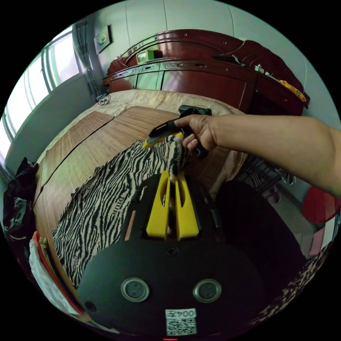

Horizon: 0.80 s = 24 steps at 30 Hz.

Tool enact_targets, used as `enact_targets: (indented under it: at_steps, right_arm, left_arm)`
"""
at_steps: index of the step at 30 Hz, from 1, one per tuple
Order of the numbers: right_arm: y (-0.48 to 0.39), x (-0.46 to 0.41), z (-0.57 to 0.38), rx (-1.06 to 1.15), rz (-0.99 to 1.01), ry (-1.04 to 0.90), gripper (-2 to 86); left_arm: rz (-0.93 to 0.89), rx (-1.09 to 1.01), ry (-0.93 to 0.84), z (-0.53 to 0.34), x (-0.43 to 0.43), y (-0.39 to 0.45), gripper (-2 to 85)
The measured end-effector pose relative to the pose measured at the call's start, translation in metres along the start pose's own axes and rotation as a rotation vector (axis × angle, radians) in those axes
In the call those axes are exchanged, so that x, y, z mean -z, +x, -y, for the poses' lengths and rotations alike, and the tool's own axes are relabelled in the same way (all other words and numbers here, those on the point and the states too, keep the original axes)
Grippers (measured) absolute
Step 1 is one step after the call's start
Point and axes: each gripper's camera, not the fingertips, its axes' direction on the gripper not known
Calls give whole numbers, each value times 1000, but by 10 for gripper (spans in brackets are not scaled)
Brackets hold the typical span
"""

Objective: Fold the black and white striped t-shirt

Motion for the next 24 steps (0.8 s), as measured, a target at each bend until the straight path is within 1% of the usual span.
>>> enact_targets:
  at_steps: [2, 7, 12, 17, 19, 22, 24]
  right_arm:
    - [-21, 11, 6, 15, 29, 21, 44]
    - [-83, 27, 7, 44, 24, 37, 38]
    - [-175, 25, 3, 133, 4, 33, 38]
    - [-290, -13, -5, 253, -74, -20, 37]
    - [-325, -33, -9, 291, -103, -41, 37]
    - [-376, -73, -16, 342, -154, -83, 38]
    - [-403, -99, -20, 370, -191, -106, 38]
  left_arm:
    - [-17, 35, 8, -12, 2, -14, 23]
    - [-91, 206, 74, -55, 24, -71, 22]
    - [-189, 435, 196, -136, 68, -152, 22]
    - [-252, 634, 299, -233, 104, -224, 22]
    - [-290, 723, 340, -277, 114, -251, 22]
    - [-340, 872, 409, -364, 125, -298, 22]
    - [-356, 927, 440, -406, 127, -318, 22]
